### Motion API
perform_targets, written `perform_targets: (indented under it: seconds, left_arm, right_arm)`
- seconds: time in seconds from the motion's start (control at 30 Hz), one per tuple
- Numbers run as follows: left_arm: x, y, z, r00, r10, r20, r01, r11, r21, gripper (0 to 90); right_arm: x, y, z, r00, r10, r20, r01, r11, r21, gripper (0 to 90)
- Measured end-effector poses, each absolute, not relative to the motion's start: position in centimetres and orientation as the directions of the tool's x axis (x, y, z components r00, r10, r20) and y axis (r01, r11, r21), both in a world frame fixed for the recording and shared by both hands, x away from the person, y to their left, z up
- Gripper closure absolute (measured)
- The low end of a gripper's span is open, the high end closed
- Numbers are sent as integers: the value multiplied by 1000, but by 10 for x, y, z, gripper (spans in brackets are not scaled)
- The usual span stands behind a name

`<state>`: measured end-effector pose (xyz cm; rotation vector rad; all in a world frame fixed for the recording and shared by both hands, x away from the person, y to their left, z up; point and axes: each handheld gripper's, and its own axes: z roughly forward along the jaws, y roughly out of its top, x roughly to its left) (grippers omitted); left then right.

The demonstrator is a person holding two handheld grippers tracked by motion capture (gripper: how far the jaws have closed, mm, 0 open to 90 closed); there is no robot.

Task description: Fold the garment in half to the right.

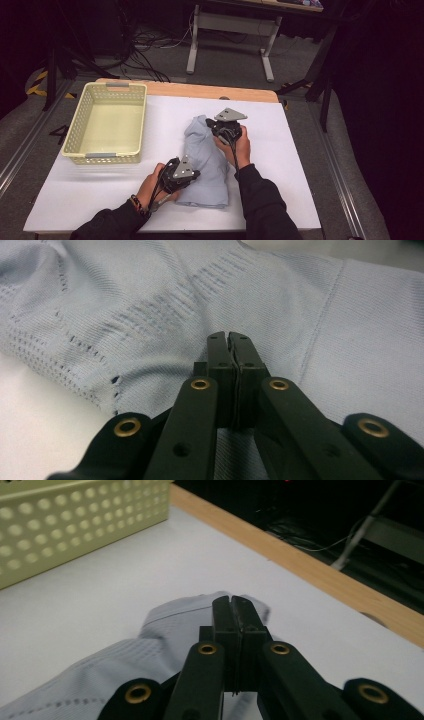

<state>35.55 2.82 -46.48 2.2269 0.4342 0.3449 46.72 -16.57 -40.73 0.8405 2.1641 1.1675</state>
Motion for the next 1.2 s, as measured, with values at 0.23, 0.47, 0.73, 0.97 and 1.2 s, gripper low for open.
perform_targets:
  seconds: [0.23,0.47,0.73,0.97,1.2]
  left_arm:
    - [355,28,-465,903,417,103,191,-606,772,889]
    - [355,28,-465,902,421,98,196,-600,776,889]
    - [353,28,-464,898,425,116,187,-606,773,889]
    - [346,31,-453,901,419,111,164,-567,807,860]
    - [339,36,-443,904,410,117,142,-547,825,843]
  right_arm:
    - [468,-149,-428,-744,648,-159,295,534,792,897]
    - [478,-155,-452,-717,669,-198,373,607,702,897]
    - [474,-171,-450,-664,730,-159,394,523,756,897]
    - [441,-191,-431,-662,732,-162,311,465,829,897]
    - [401,-210,-428,-693,703,-161,261,453,853,897]
